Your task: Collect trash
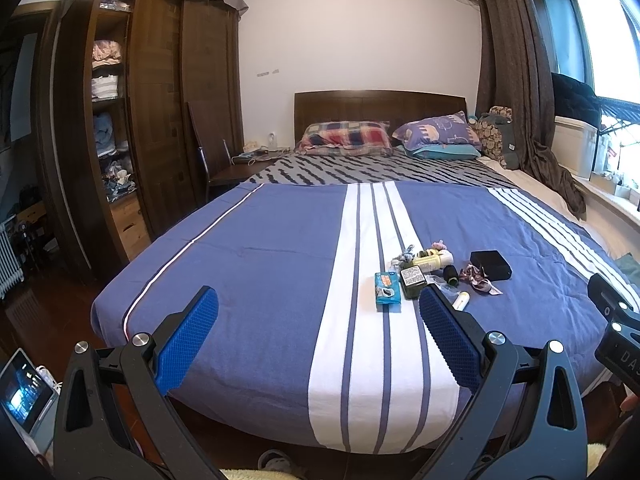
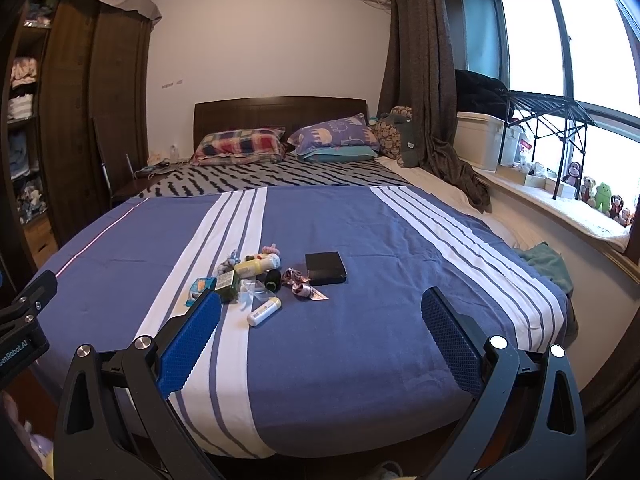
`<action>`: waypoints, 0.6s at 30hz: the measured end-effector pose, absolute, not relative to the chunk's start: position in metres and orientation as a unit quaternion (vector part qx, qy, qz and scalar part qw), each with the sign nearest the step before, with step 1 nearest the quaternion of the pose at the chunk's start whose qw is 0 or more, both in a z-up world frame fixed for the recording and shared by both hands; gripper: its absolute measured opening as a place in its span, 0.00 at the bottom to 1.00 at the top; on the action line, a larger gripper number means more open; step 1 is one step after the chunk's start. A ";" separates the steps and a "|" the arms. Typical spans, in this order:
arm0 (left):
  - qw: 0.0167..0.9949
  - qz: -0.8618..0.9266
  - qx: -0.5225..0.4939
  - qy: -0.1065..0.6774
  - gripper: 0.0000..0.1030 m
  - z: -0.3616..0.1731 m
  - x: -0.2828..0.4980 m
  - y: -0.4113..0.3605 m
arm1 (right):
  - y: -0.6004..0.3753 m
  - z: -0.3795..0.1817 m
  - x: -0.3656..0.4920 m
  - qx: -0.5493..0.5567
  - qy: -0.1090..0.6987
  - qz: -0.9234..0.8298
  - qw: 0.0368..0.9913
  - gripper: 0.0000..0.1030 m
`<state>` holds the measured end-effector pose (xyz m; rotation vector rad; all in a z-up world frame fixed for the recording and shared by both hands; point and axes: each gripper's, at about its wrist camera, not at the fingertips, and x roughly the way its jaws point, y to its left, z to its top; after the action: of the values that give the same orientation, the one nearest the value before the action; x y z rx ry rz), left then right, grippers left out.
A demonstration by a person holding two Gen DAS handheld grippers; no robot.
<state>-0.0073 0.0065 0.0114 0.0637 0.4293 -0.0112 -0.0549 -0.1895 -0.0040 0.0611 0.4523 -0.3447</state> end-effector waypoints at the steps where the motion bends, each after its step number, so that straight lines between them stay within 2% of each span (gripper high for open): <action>1: 0.977 -0.005 0.032 0.213 0.93 0.011 -0.007 0.006 | -0.189 -0.004 -0.055 0.030 0.223 -0.171 0.959 0.97; 18: 0.978 -0.002 0.033 0.207 0.93 0.015 -0.010 0.007 | -0.191 -0.001 -0.056 0.032 0.218 -0.168 0.961 0.97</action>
<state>-0.0100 0.0069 0.0153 0.0664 0.4175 -0.0033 -0.0564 -0.1909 -0.0014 0.0651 0.4412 -0.3401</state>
